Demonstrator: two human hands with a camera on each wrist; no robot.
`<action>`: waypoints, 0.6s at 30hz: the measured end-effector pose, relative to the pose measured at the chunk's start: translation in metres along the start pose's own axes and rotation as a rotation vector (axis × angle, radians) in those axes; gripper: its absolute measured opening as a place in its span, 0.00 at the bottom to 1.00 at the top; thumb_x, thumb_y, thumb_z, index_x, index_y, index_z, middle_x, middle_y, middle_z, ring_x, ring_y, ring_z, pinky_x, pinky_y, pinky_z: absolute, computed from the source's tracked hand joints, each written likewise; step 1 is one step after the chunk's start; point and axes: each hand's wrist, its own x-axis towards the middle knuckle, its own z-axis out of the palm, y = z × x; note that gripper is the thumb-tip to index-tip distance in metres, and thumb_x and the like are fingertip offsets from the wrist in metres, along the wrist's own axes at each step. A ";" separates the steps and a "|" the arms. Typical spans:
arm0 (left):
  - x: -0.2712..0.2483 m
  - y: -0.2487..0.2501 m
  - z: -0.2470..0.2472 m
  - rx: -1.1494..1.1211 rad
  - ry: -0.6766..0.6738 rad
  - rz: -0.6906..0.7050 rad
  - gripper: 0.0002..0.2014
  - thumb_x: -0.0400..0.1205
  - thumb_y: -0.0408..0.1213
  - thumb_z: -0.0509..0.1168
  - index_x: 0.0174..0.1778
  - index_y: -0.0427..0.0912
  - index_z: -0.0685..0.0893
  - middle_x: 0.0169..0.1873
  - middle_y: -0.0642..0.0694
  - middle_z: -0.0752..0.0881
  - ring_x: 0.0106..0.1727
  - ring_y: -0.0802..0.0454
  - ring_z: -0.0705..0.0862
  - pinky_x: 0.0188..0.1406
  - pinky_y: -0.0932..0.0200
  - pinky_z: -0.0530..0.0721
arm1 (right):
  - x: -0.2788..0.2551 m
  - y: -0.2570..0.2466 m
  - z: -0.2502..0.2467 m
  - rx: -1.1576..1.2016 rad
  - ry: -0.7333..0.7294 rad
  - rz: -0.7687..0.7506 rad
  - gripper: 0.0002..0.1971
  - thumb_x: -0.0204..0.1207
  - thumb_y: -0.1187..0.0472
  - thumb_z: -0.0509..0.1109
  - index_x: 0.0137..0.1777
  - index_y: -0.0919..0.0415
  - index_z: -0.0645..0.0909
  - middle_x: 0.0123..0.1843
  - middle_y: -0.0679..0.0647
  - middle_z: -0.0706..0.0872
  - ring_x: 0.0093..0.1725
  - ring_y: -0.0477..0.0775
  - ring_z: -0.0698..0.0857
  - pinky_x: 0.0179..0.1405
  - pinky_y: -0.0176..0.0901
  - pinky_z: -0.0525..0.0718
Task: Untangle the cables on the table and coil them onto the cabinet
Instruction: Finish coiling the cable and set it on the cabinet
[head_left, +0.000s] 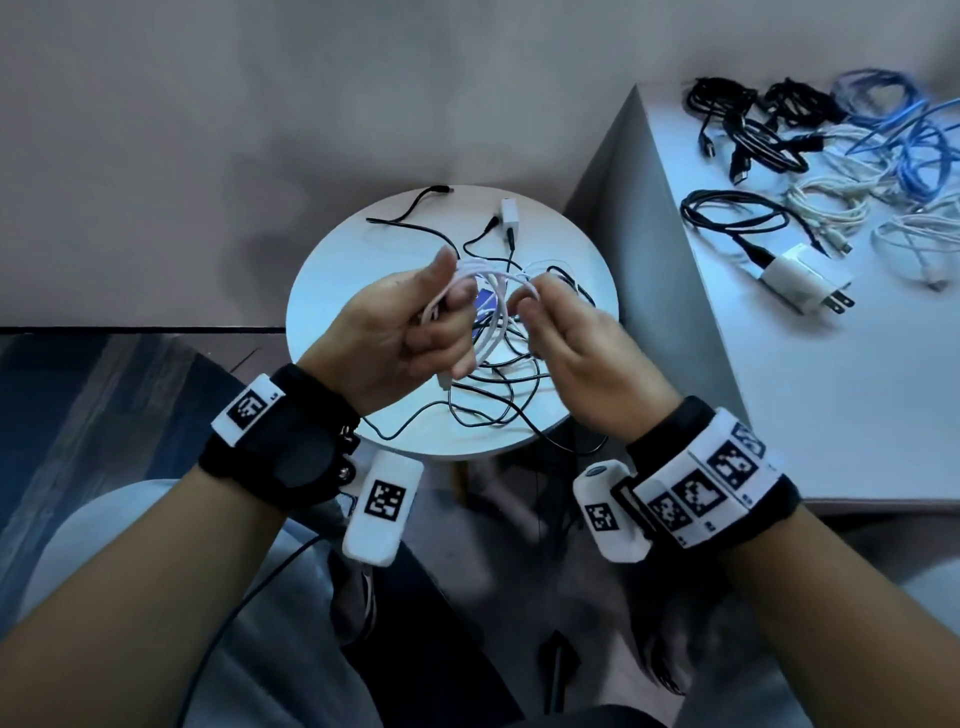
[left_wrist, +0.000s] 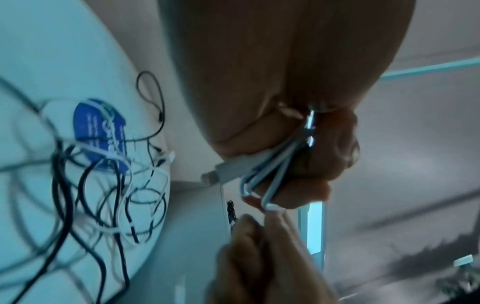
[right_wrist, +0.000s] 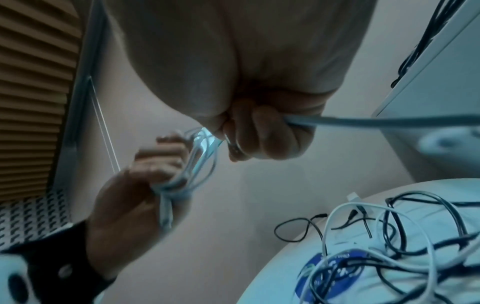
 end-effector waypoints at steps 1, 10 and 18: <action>0.001 0.000 0.000 -0.067 -0.018 0.010 0.17 0.86 0.51 0.54 0.40 0.45 0.79 0.19 0.57 0.65 0.16 0.59 0.64 0.32 0.60 0.81 | -0.001 0.001 0.005 -0.024 -0.028 0.006 0.11 0.90 0.55 0.56 0.53 0.62 0.74 0.31 0.48 0.74 0.32 0.49 0.71 0.38 0.48 0.71; 0.009 -0.006 -0.005 0.034 0.148 0.150 0.21 0.93 0.41 0.47 0.65 0.26 0.76 0.25 0.55 0.72 0.24 0.59 0.71 0.42 0.61 0.81 | -0.006 0.002 0.026 -0.144 -0.242 0.076 0.11 0.90 0.55 0.56 0.49 0.59 0.74 0.35 0.51 0.77 0.39 0.58 0.75 0.42 0.53 0.72; 0.004 -0.029 -0.001 1.299 0.266 0.283 0.21 0.90 0.45 0.55 0.68 0.30 0.79 0.55 0.40 0.90 0.55 0.54 0.86 0.58 0.53 0.81 | -0.011 -0.009 0.032 -0.223 -0.243 0.004 0.12 0.85 0.55 0.64 0.39 0.53 0.75 0.33 0.49 0.79 0.38 0.57 0.77 0.40 0.51 0.74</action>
